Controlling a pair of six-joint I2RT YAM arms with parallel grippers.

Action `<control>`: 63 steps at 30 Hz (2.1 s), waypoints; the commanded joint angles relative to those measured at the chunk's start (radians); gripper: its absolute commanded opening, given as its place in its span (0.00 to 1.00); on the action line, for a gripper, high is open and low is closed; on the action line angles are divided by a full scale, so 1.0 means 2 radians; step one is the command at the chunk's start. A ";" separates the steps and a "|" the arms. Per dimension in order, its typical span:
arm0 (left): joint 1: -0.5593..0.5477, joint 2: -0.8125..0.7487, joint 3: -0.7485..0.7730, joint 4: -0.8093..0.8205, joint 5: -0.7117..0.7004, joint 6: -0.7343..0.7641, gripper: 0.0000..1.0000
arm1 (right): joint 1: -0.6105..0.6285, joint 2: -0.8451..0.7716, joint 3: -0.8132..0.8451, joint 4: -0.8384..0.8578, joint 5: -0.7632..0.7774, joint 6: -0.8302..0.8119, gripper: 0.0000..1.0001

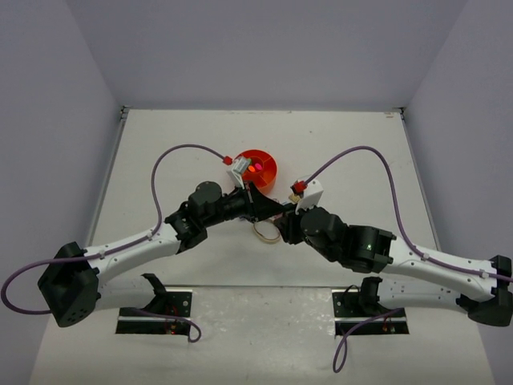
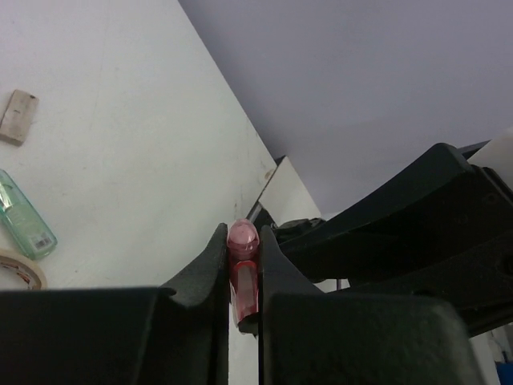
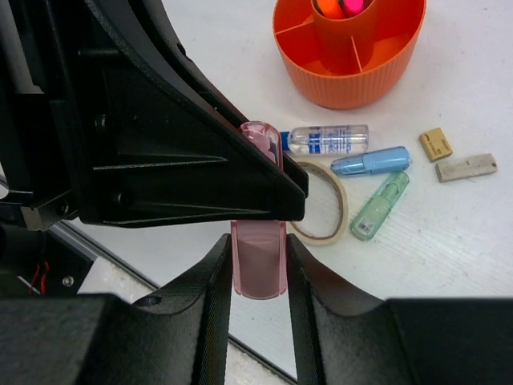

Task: Sort the stationery into containers
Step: Pick up the stationery from the center of the board, then place the stationery in the storage box.

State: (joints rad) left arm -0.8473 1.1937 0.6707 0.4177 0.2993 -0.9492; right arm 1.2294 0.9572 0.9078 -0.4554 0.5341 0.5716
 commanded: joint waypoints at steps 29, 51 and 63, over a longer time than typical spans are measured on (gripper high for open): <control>0.108 0.361 0.458 -0.225 -0.402 0.207 0.00 | 0.003 -0.154 -0.071 -0.135 0.104 0.137 0.99; 0.108 0.377 0.411 -0.182 -0.397 0.180 0.33 | 0.000 -0.136 -0.074 -0.137 0.093 0.135 0.99; 0.105 0.261 0.373 -0.187 -0.376 0.183 0.82 | -0.158 0.024 -0.051 -0.108 -0.053 0.127 0.99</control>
State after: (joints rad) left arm -0.6295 1.8967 1.4314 -0.0025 -0.4532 -0.5800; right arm 0.9902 0.8744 0.7553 -0.7120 0.5505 0.8133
